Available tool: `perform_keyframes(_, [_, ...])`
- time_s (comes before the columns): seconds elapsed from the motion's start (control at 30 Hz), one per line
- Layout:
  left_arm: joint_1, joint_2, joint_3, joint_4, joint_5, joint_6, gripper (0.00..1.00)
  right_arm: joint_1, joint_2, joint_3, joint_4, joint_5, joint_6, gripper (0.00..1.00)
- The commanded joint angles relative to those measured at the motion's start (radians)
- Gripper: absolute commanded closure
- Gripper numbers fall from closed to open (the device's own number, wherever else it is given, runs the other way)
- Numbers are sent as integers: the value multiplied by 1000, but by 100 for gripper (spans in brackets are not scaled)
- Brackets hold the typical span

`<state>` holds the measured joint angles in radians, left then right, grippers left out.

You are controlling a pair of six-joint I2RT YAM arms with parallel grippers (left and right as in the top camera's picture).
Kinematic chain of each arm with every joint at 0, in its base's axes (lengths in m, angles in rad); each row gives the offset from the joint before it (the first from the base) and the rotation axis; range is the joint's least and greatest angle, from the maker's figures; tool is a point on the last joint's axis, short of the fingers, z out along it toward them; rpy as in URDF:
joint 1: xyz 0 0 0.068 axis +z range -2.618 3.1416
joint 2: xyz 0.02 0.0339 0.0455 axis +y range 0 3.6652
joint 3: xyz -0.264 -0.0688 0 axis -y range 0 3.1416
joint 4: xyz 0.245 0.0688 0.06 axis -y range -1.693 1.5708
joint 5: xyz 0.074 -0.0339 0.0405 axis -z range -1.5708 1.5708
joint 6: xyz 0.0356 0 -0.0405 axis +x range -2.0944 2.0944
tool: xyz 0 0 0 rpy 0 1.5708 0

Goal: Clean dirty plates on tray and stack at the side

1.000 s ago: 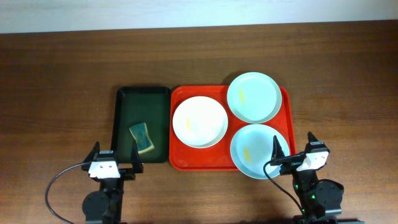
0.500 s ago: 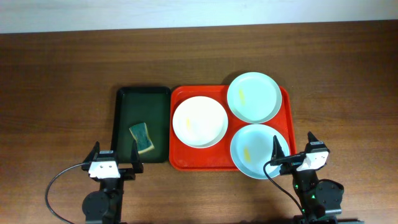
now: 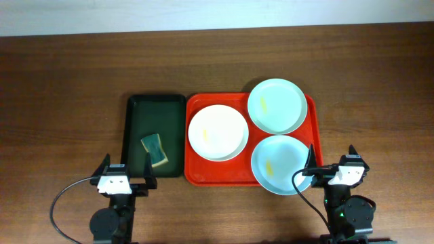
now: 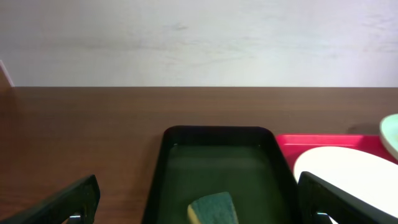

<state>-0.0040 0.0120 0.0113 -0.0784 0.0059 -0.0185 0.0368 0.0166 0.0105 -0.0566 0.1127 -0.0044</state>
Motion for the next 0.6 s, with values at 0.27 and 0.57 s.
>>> perform_keyframes(0.27, [-5,86,351,-303,71,-1,1,-5,28,191,-108,-58,254,2])
perform_keyframes(0.57, [-5,458,835,-600,148,-21,1,-5,358,657,-447,-161,252,2])
